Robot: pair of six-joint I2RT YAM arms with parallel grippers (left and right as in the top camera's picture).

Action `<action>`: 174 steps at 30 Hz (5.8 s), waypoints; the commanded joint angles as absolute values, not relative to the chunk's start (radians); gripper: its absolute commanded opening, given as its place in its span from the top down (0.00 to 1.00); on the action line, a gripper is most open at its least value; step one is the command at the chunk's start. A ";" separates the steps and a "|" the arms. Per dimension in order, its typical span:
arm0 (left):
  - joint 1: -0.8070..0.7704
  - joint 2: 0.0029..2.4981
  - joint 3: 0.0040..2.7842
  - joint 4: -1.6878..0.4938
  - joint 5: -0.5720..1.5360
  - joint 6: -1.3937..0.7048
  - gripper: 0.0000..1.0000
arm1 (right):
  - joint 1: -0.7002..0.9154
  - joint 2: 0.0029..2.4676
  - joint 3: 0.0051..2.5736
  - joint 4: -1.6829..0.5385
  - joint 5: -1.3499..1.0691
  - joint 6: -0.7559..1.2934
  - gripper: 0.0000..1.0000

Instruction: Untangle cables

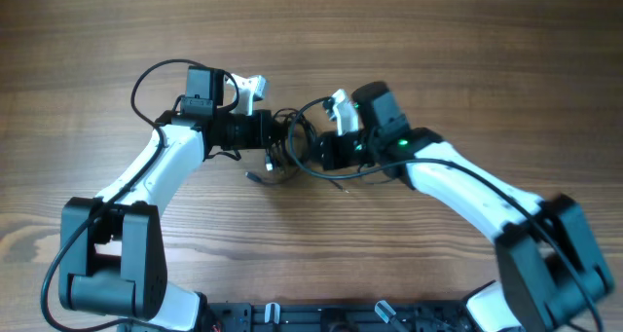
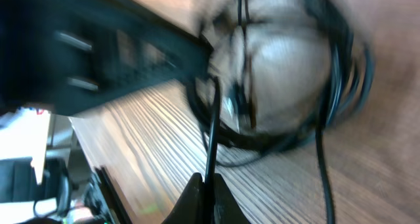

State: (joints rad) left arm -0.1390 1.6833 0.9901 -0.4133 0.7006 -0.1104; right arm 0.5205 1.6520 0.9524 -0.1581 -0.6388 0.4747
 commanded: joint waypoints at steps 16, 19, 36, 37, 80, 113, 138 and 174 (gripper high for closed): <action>-0.144 1.691 0.987 -0.419 0.502 -0.113 0.96 | 0.298 1.331 0.955 -0.087 -1.056 0.471 0.96; -0.144 1.691 0.987 -0.419 0.502 -0.113 0.96 | 0.278 1.331 0.955 -0.025 -1.105 0.479 0.96; -0.144 1.691 0.987 -0.373 0.503 -0.113 0.96 | 0.272 1.332 0.955 -0.541 -0.378 1.001 0.96; -0.144 1.691 0.987 -0.368 0.503 -0.113 0.96 | 0.273 1.332 0.955 -0.556 -0.383 1.002 0.96; -0.373 1.736 1.190 -0.463 0.027 0.157 0.39 | 0.464 1.679 0.955 -0.334 -0.271 1.102 0.54; -0.278 1.502 1.186 -0.464 0.259 0.014 0.96 | 0.426 1.694 0.955 -0.087 -0.596 0.945 0.25; -0.276 1.521 1.163 -0.589 0.596 -0.030 0.96 | 0.342 1.694 0.955 0.008 -0.746 0.074 0.40; -0.190 1.646 1.163 -0.523 0.570 -0.249 0.94 | 0.401 1.694 0.955 0.115 -0.992 -0.023 0.96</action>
